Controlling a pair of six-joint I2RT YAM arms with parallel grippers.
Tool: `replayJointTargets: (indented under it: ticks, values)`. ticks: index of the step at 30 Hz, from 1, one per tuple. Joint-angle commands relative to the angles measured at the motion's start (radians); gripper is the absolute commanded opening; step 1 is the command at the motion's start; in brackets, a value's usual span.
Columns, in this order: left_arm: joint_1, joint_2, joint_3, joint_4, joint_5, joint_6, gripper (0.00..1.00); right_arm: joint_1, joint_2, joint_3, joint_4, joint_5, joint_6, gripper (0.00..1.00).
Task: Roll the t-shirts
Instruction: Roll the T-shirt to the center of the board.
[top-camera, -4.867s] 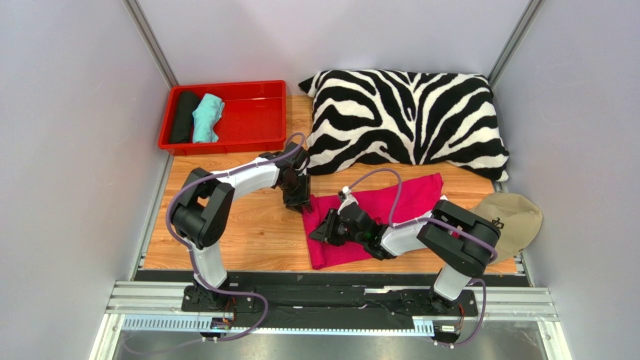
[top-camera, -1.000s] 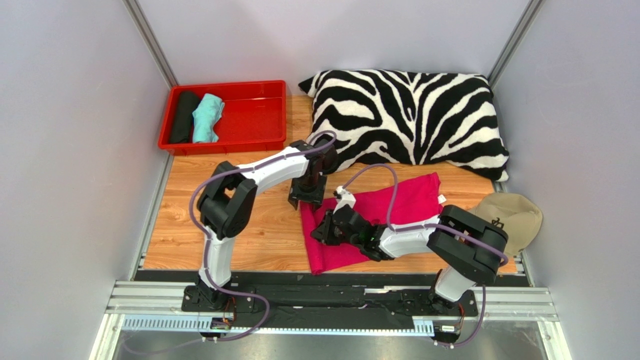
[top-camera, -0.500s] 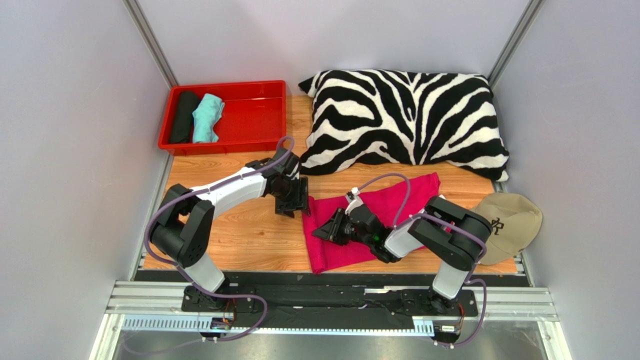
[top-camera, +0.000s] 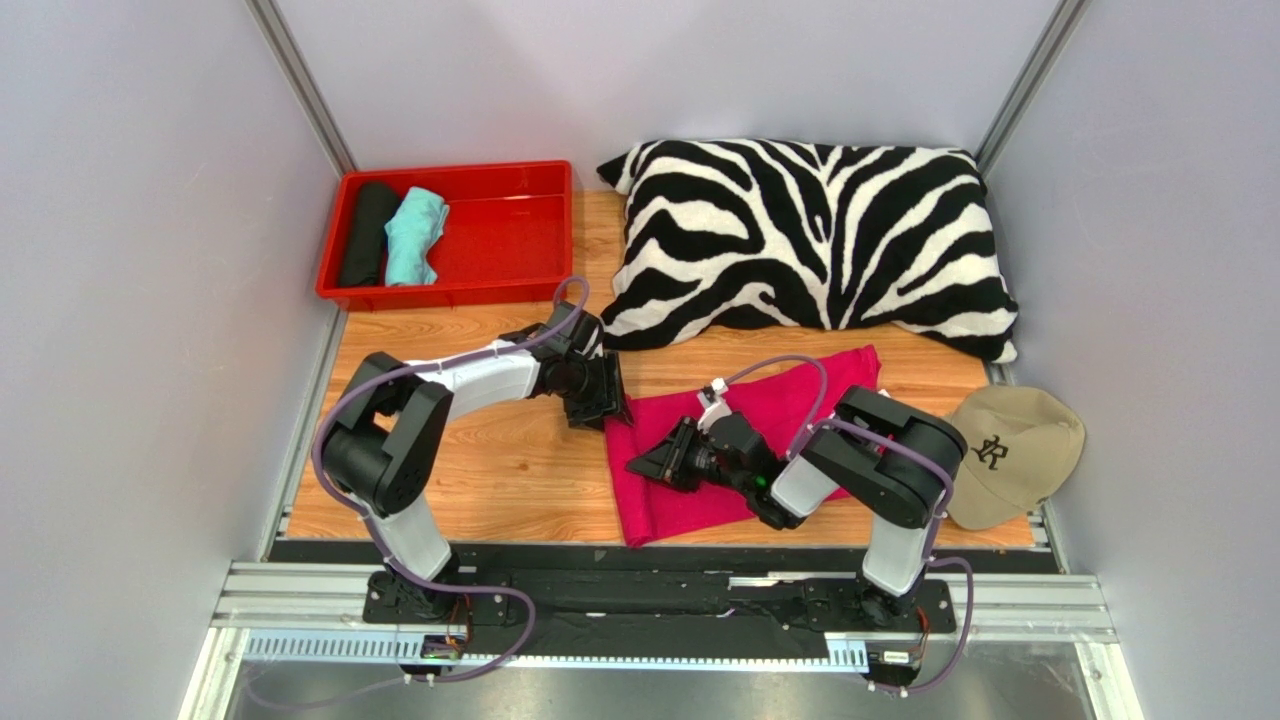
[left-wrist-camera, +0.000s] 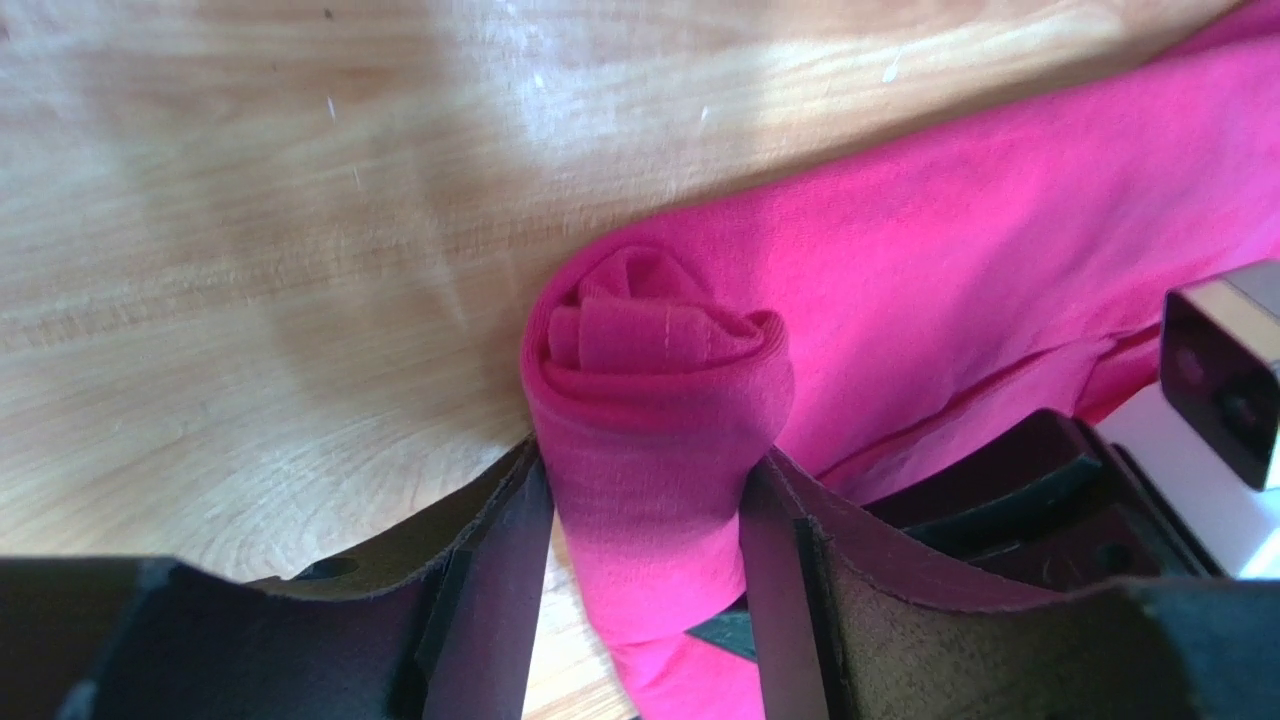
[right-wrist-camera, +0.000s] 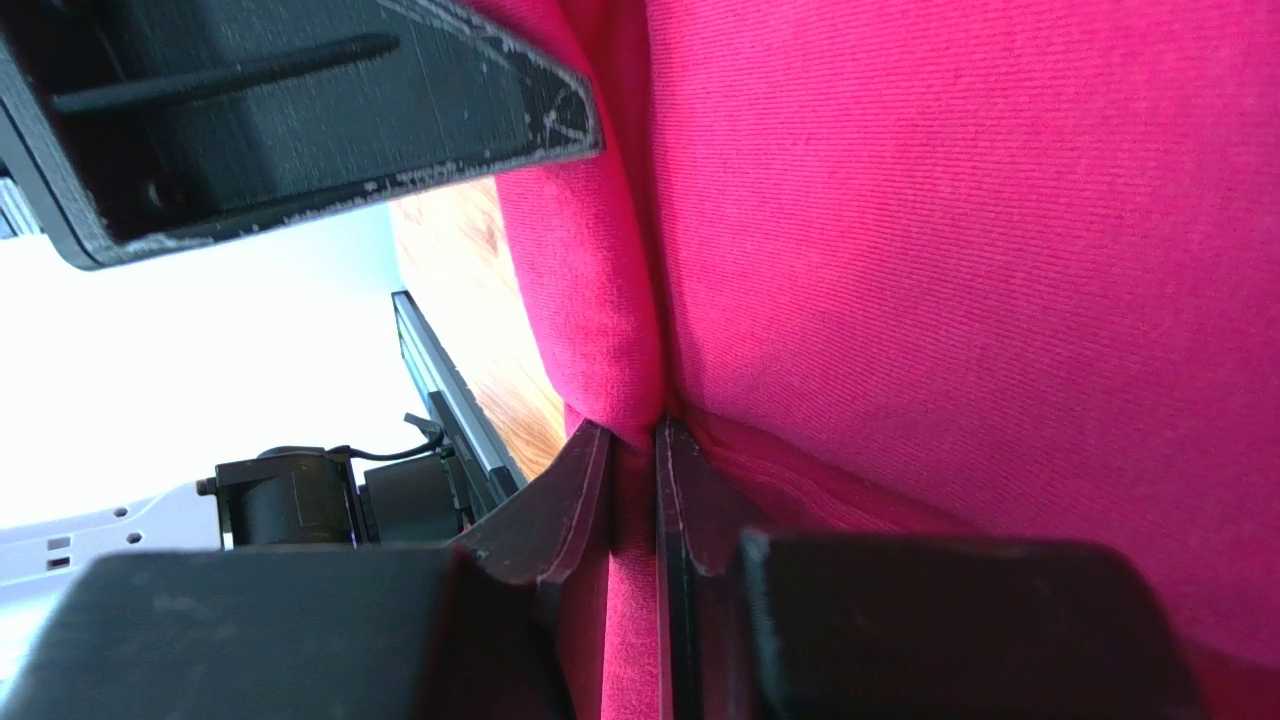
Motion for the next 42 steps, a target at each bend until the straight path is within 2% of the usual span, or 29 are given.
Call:
replayJointTargets:
  ticks: [1, 5, 10, 16, 22, 26, 35, 42]
  values:
    - [0.003, 0.024, -0.004, 0.068, 0.006, -0.029, 0.56, -0.006, 0.009, -0.022, -0.017, 0.010, -0.006, 0.11]
    - [0.003, 0.020, -0.007, 0.078, 0.017, -0.025, 0.58, -0.006, 0.001, -0.014, -0.041, 0.011, -0.014, 0.11]
    - [0.013, -0.071, -0.048, 0.057, -0.011, -0.011, 0.64, -0.008, -0.001, -0.007, -0.059, 0.011, -0.015, 0.11]
    - [0.071, -0.141, -0.134, 0.100, 0.052, 0.003, 0.66, -0.008, 0.016, -0.004, -0.047, 0.007, -0.009, 0.11]
    - [0.077, -0.114, -0.193, 0.210, 0.107, -0.055, 0.65, -0.008, 0.024, 0.000, -0.044, 0.002, -0.006, 0.10]
    - [0.077, -0.106, -0.235, 0.342, 0.155, -0.088, 0.66, -0.008, 0.022, -0.002, -0.045, 0.002, -0.008, 0.10]
    - [0.126, -0.213, -0.364, 0.437, 0.173, -0.128, 0.66, -0.008, 0.027, -0.005, -0.039, 0.002, -0.003, 0.10]
    - [0.154, -0.241, -0.433, 0.486, 0.182, -0.146, 0.66, -0.008, 0.035, -0.008, -0.025, -0.001, 0.003, 0.09]
